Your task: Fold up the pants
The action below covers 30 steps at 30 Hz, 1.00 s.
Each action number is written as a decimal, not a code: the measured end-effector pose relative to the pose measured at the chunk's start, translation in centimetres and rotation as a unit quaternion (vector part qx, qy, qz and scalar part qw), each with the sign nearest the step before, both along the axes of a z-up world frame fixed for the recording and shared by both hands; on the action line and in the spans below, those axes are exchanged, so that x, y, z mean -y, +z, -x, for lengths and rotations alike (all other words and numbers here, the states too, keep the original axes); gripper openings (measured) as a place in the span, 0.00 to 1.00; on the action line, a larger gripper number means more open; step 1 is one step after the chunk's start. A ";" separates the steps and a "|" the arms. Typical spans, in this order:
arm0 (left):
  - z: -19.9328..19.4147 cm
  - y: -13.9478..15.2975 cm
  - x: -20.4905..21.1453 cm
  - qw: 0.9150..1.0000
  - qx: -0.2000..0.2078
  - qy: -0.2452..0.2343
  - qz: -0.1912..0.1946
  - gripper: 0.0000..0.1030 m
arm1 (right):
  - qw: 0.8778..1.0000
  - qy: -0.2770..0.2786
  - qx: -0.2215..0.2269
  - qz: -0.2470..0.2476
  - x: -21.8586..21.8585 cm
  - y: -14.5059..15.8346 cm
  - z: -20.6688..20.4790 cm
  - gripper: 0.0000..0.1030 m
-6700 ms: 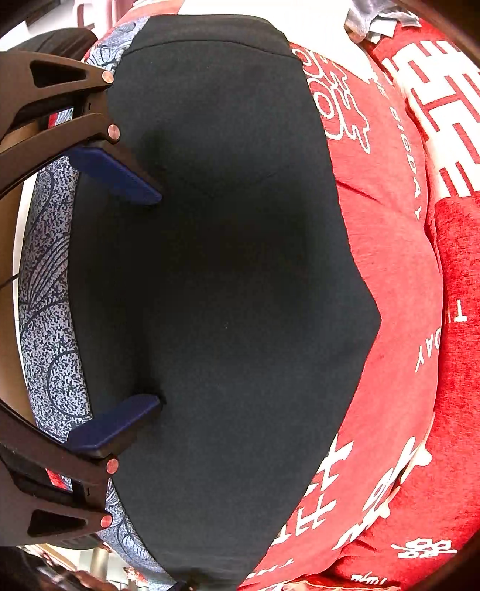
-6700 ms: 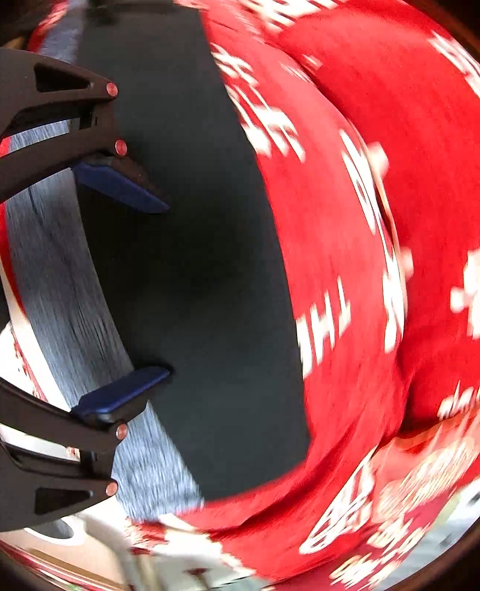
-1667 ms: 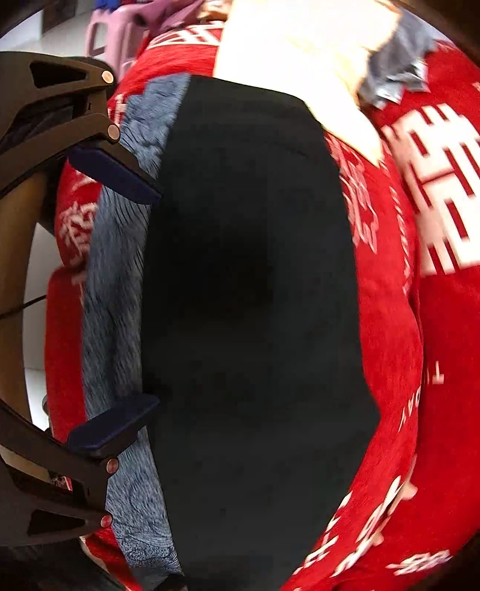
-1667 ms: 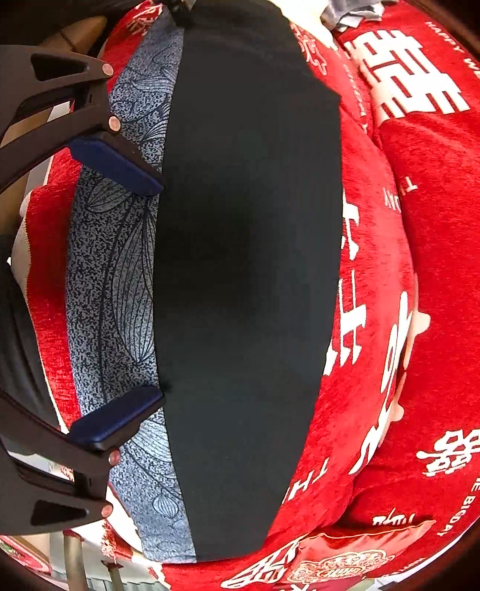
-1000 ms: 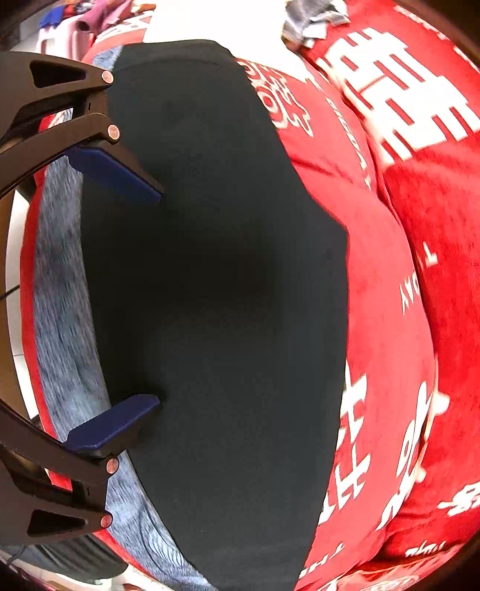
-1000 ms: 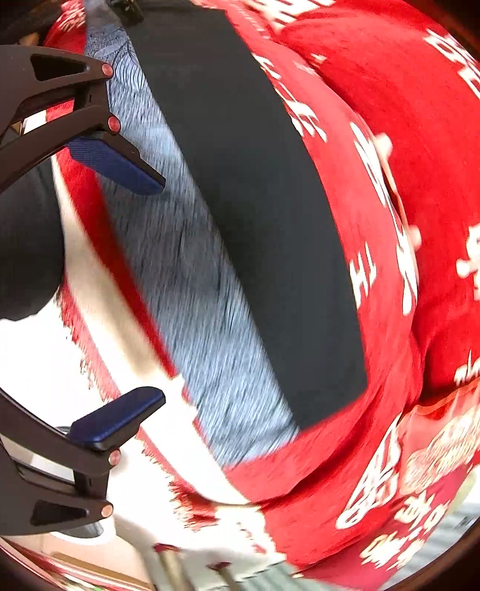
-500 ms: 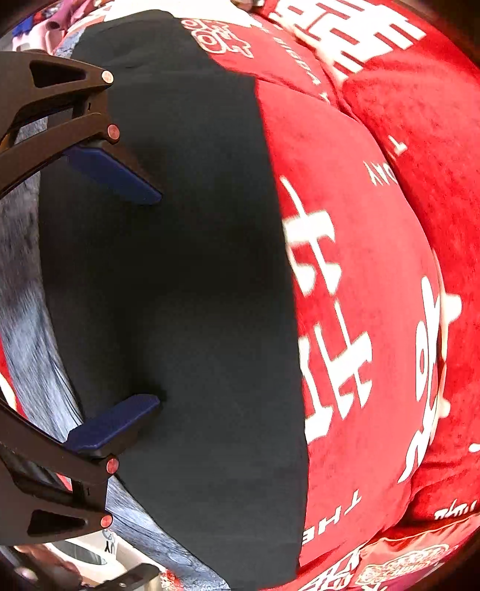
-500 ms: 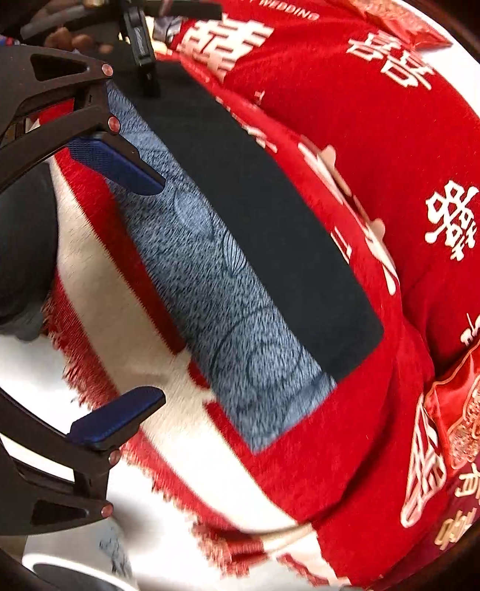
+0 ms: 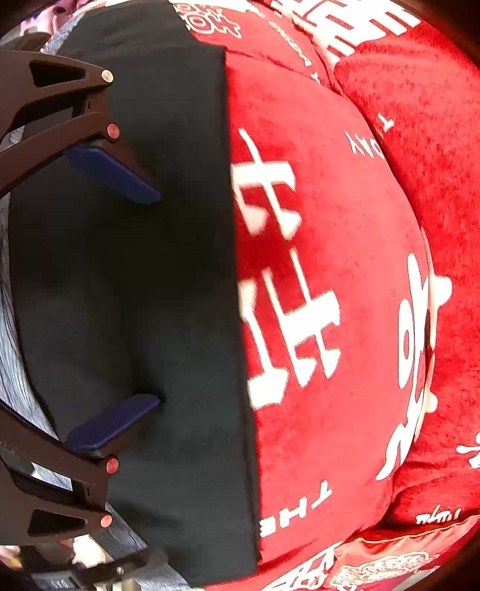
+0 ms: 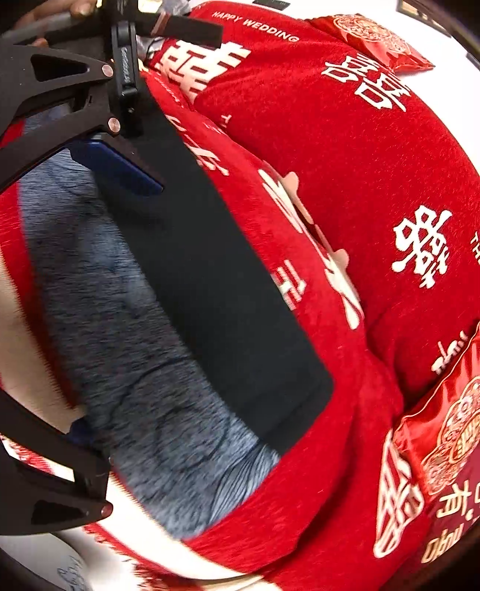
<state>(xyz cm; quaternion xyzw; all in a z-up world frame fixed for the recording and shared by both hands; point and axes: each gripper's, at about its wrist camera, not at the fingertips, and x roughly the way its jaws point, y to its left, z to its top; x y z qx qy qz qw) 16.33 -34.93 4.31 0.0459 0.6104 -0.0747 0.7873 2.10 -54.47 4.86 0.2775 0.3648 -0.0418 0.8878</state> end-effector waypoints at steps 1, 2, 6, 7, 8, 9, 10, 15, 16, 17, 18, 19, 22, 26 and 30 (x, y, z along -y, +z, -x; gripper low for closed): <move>-0.2 0.1 0.5 1.000 0.000 0.000 0.001 1.00 | 1.000 -0.004 0.002 -0.005 0.0 0.1 -0.4 1.00; -0.4 0.0 1.1 1.000 0.000 -0.001 -0.003 1.00 | 1.000 -0.007 0.003 -0.008 0.2 0.1 -0.5 1.00; -0.5 -0.7 1.4 1.000 0.012 0.016 -0.020 1.00 | 1.000 0.006 -0.006 0.003 -0.3 0.4 -0.7 0.85; -0.4 -0.7 1.5 0.999 0.016 0.019 -0.023 1.00 | 1.000 0.015 -0.019 0.016 -0.6 0.3 -1.0 0.63; -0.3 -0.6 1.6 0.999 0.013 0.021 -0.024 1.00 | 0.999 0.020 -0.031 0.036 -0.8 0.2 -1.2 0.51; -0.2 -0.3 1.5 1.000 0.002 0.024 -0.015 1.00 | 0.998 0.026 -0.034 0.053 -1.1 0.4 -1.5 0.50; -0.1 0.0 1.3 0.999 -0.016 0.026 0.010 1.00 | 0.997 0.030 -0.039 0.061 -1.1 0.6 -1.6 0.42; -0.7 0.8 2.3 0.999 -0.007 0.028 0.024 1.00 | 0.995 0.038 -0.046 0.077 -1.4 1.2 -1.9 0.36; -1.3 0.2 2.0 0.999 -0.021 0.040 0.027 1.00 | 0.995 0.036 -0.048 0.079 -1.5 1.2 -1.9 0.36; -1.6 -0.2 1.9 0.998 -0.032 0.046 0.029 1.00 | 0.995 0.035 -0.049 0.079 -1.5 1.2 -1.8 0.36; -1.7 -0.5 1.6 0.998 -0.040 0.049 0.026 1.00 | 0.995 0.034 -0.051 0.078 -1.5 1.2 -1.8 0.36; -1.4 -0.3 1.5 0.998 -0.038 0.043 0.022 1.00 | 0.995 0.034 -0.053 0.076 -1.4 1.1 -1.9 0.36; 1.2 -0.5 1.2 0.998 -0.054 0.022 0.003 1.00 | 0.995 0.032 -0.057 0.073 -1.4 0.9 -1.9 0.36; 5.0 -1.0 0.2 0.998 -0.062 0.008 -0.016 1.00 | 0.994 0.033 -0.060 0.079 -1.5 0.9 -2.1 0.36; 5.2 -1.4 -0.1 0.998 -0.062 0.017 -0.013 1.00 | 0.991 0.028 -0.072 0.110 -2.9 2.1 -2.3 0.30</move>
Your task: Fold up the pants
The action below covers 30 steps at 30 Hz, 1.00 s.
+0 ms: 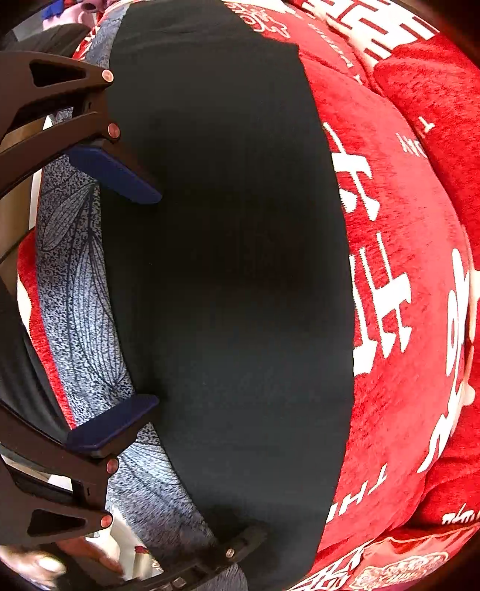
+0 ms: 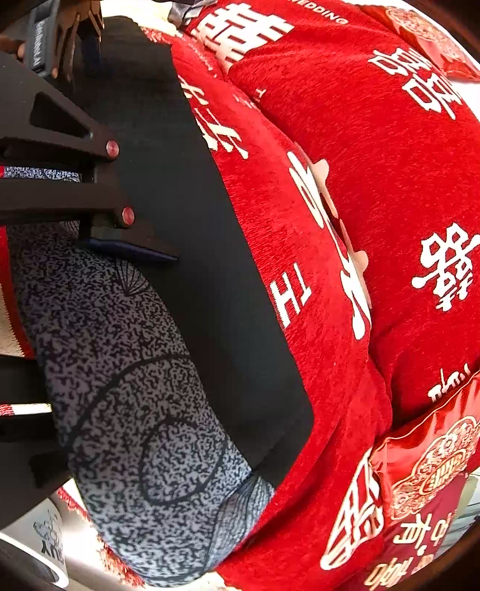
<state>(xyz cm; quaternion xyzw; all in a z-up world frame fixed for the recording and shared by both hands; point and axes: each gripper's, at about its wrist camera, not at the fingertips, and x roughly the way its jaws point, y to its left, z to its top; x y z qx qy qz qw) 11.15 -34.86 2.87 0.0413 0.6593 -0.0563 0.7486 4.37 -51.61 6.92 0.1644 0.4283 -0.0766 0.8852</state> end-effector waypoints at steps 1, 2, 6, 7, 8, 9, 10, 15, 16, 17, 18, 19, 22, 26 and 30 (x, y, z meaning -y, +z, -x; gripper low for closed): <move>-0.1 -0.1 -0.1 1.000 0.000 0.004 0.002 1.00 | 1.000 0.003 0.002 0.021 -0.7 0.8 0.0 0.27; -0.3 -0.2 -0.1 1.000 0.001 0.004 0.002 1.00 | 0.999 0.007 0.006 0.039 -1.4 1.5 0.0 0.25; -0.8 0.4 -0.9 0.999 -0.015 -0.019 0.027 1.00 | 0.992 0.038 0.034 0.113 -5.2 5.4 0.3 0.22; -0.8 0.9 -1.7 0.999 -0.015 -0.017 0.041 1.00 | 0.989 0.044 0.041 0.132 -6.2 6.3 0.4 0.22; -1.1 1.8 -3.9 0.999 -0.006 0.007 0.047 1.00 | 0.985 0.056 0.055 0.155 -7.6 7.6 0.7 0.22; -1.2 2.3 -5.3 0.999 0.004 0.024 0.046 1.00 | 0.982 0.066 0.064 0.167 -8.6 8.3 0.9 0.22; -1.5 3.0 -7.4 0.998 0.016 0.042 0.050 1.00 | 0.979 0.076 0.072 0.177 -9.7 9.0 1.1 0.22; -2.9 3.5 -16.6 0.991 0.029 0.110 0.064 1.00 | 0.953 0.142 0.089 0.252 -17.1 9.9 1.0 0.22; -3.0 3.2 -19.0 0.989 0.027 0.134 0.065 1.00 | 0.947 0.157 0.089 0.264 -18.7 9.6 0.9 0.22; -3.4 3.0 -20.2 0.987 0.025 0.148 0.065 1.00 | 0.943 0.171 0.089 0.272 -20.0 9.4 0.9 0.22; -3.4 2.6 -22.3 0.983 0.018 0.171 0.068 1.00 | 0.938 0.187 0.089 0.279 -21.6 9.0 0.9 0.22; -3.2 2.3 -24.4 0.978 0.010 0.195 0.076 1.00 | 0.931 0.204 0.089 0.288 -23.3 8.4 0.8 0.22; -2.6 1.8 -27.8 0.968 0.000 0.232 0.096 1.00 | 0.915 0.240 0.078 0.316 -27.1 6.5 0.5 0.22; -0.6 0.9 -31.1 0.963 -0.007 0.247 0.111 1.00 | 0.898 0.273 0.050 0.341 -31.4 3.4 -0.1 0.21; 0.1 0.2 -31.2 0.964 -0.016 0.240 0.110 1.00 | 0.859 0.287 0.017 0.423 -34.3 -0.5 0.3 0.21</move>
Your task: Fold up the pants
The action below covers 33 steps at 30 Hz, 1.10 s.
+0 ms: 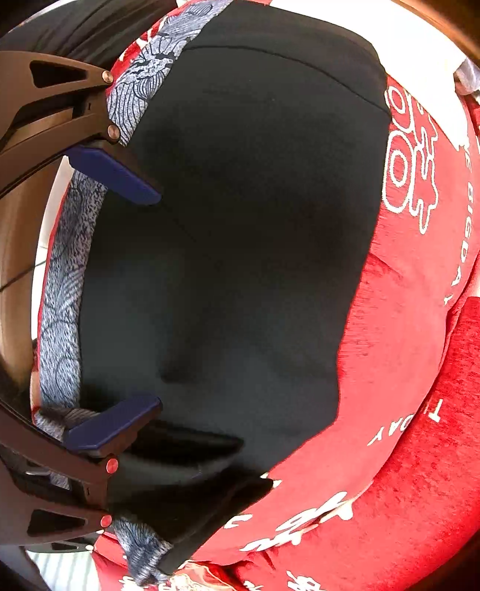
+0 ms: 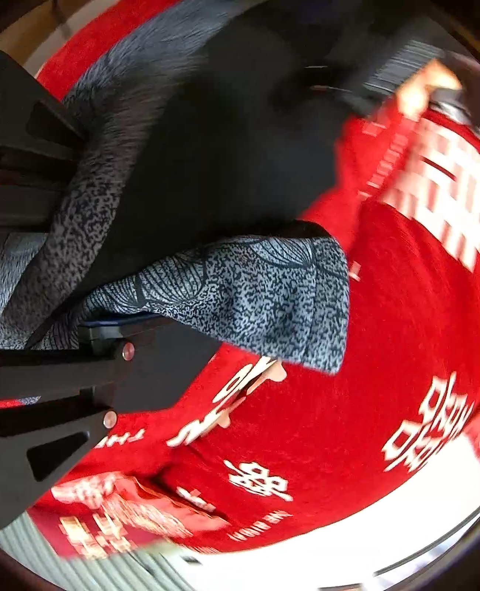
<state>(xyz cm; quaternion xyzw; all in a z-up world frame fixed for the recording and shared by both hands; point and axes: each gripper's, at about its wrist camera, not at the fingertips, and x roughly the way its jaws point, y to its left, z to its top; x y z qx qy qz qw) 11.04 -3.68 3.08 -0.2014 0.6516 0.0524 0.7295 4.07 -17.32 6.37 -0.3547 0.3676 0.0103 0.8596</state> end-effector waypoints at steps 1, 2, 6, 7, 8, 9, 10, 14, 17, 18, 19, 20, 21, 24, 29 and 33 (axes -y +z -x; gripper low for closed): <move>0.1 0.1 0.2 1.000 0.002 -0.003 -0.002 1.00 | 1.000 0.000 0.001 0.011 -0.2 -0.3 0.2 0.21; 0.2 0.3 0.4 1.000 0.005 -0.006 -0.001 1.00 | 1.000 0.000 0.001 0.015 -0.2 -0.4 0.2 0.21; -0.1 1.5 1.3 1.000 0.020 -0.009 0.011 1.00 | 0.998 0.016 -0.018 0.055 -0.8 -1.0 0.3 0.32; -0.1 1.9 1.5 1.000 0.025 -0.011 0.009 1.00 | 0.996 0.024 -0.011 0.084 -1.4 -1.1 0.8 0.44; -0.2 2.4 1.5 0.999 0.029 -0.014 0.006 1.00 | 0.995 0.030 -0.003 0.100 -1.6 -1.0 1.4 0.54; 0.0 2.8 1.4 0.999 0.034 -0.016 0.003 1.00 | 0.994 0.043 -0.003 0.103 -1.8 -0.7 2.2 0.59; -0.1 3.1 1.5 0.999 0.038 -0.018 0.001 1.00 | 0.995 0.059 -0.017 0.085 -1.8 0.0 3.1 0.65; -0.2 4.1 1.9 0.998 0.050 -0.031 -0.003 1.00 | 0.990 0.093 -0.090 -0.056 -0.3 3.6 5.5 0.74; -0.5 4.4 3.4 0.997 0.054 -0.049 -0.004 1.00 | 0.976 0.050 -0.108 -0.184 3.9 6.7 4.9 0.76; -0.8 4.4 4.4 0.997 0.056 -0.060 -0.007 1.00 | 0.974 0.024 -0.103 -0.201 5.3 7.2 4.2 0.76; -0.8 4.5 5.1 0.996 0.058 -0.072 -0.009 1.00 | 0.972 0.002 -0.099 -0.212 6.5 7.5 3.2 0.76; -1.0 4.5 6.2 0.994 0.061 -0.085 -0.014 1.00 | 0.970 -0.029 -0.095 -0.222 8.2 7.6 2.2 0.76; -1.0 4.5 7.3 0.993 0.064 -0.100 -0.023 1.00 | 0.967 -0.059 -0.096 -0.230 9.7 7.5 1.1 0.76; -0.7 4.1 9.4 0.988 0.064 -0.128 -0.054 1.00 | 0.945 -0.096 -0.127 -0.285 12.9 6.2 -1.0 0.76; 0.5 2.0 10.1 0.986 0.040 -0.151 -0.060 1.00 | 0.918 -0.107 -0.192 -0.330 14.7 2.5 -1.0 0.75; 1.0 2.0 10.7 0.983 0.052 -0.158 -0.072 1.00 | 0.914 -0.101 -0.192 -0.344 15.9 2.6 -0.1 0.75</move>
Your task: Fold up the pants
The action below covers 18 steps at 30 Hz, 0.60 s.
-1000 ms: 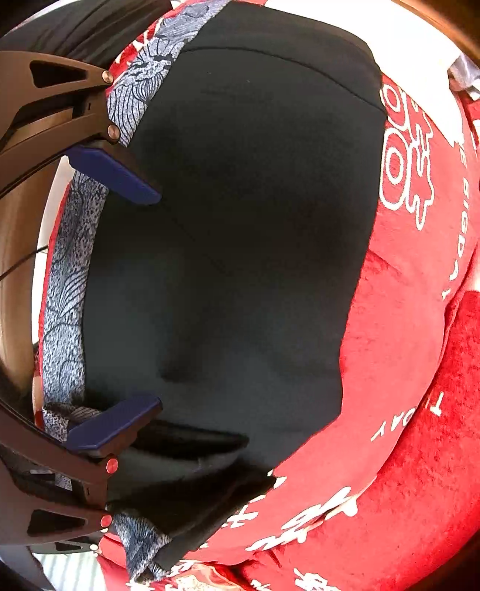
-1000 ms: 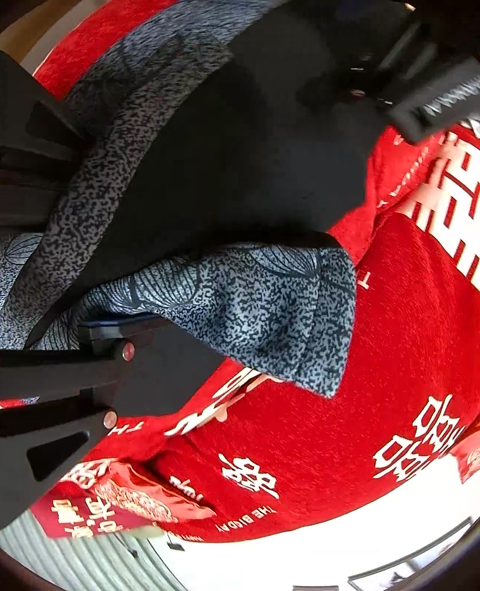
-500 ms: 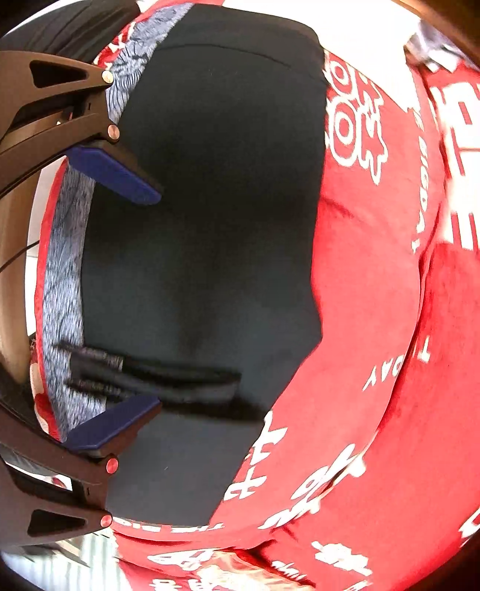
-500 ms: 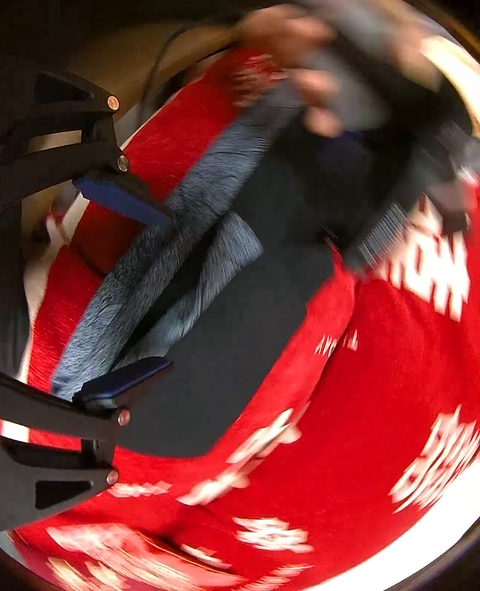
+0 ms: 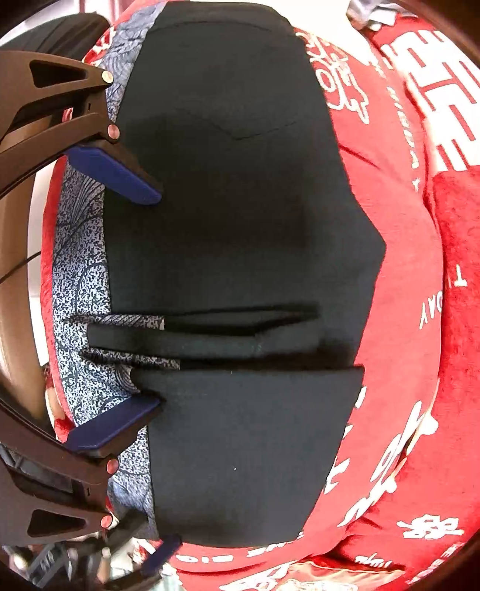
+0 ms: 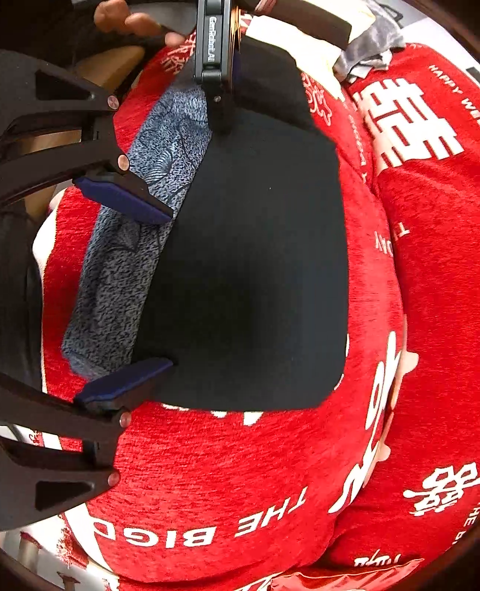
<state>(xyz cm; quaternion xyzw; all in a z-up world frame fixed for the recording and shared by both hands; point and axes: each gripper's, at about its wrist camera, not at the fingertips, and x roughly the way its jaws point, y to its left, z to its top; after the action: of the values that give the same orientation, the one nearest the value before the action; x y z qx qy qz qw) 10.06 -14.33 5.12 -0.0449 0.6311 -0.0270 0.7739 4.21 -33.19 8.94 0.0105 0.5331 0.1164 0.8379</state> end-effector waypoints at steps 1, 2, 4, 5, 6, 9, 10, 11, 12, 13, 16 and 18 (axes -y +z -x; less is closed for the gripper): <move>0.0 0.0 0.2 1.000 0.002 -0.001 -0.004 1.00 | 1.000 -0.011 0.002 -0.003 0.7 0.5 0.2 0.75; 0.1 0.0 0.2 1.000 0.002 0.001 -0.004 1.00 | 1.000 -0.021 0.002 -0.003 1.4 0.9 0.3 0.76; 0.1 -0.2 0.2 1.000 0.003 0.007 -0.002 1.00 | 0.999 -0.041 0.003 0.003 2.6 1.4 0.2 0.76; 0.2 -0.1 0.2 1.000 0.005 0.006 -0.004 1.00 | 0.999 -0.048 0.006 0.004 3.0 1.7 0.0 0.76; 0.3 -0.1 0.3 1.000 0.007 0.007 -0.005 1.00 | 0.998 -0.054 0.010 0.004 3.4 2.1 -0.1 0.76; 0.3 -0.2 0.2 1.000 0.010 0.009 -0.006 1.00 | 0.999 -0.037 0.012 0.000 2.3 2.8 -0.7 0.76; 0.4 -0.3 0.3 1.000 0.010 0.010 -0.006 1.00 | 1.000 -0.024 0.011 0.007 1.5 2.7 -0.9 0.76; 0.5 -0.2 0.3 1.000 0.011 0.010 -0.005 1.00 | 1.000 -0.014 0.008 0.020 0.6 2.4 -1.2 0.76; 0.5 -0.2 0.3 1.000 0.012 0.010 -0.005 1.00 | 0.999 -0.009 0.003 0.034 -0.1 2.1 -1.6 0.76; 0.5 -0.2 0.4 1.000 0.013 0.011 -0.006 1.00 | 0.999 -0.007 -0.004 0.047 -0.7 1.7 -2.2 0.76; 0.6 -0.1 0.7 1.000 0.018 0.013 -0.007 1.00 | 0.997 -0.028 -0.026 0.064 -1.3 0.3 -5.2 0.76; 0.7 -0.1 0.8 1.000 0.021 0.013 -0.006 1.00 | 0.997 -0.041 -0.030 0.065 -1.6 0.2 -6.9 0.80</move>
<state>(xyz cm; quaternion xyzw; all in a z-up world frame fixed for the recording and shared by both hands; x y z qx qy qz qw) 9.39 -15.10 5.00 -0.0476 0.6139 -0.0144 0.7878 11.11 -31.60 9.15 -0.0185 0.5632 0.0471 0.8247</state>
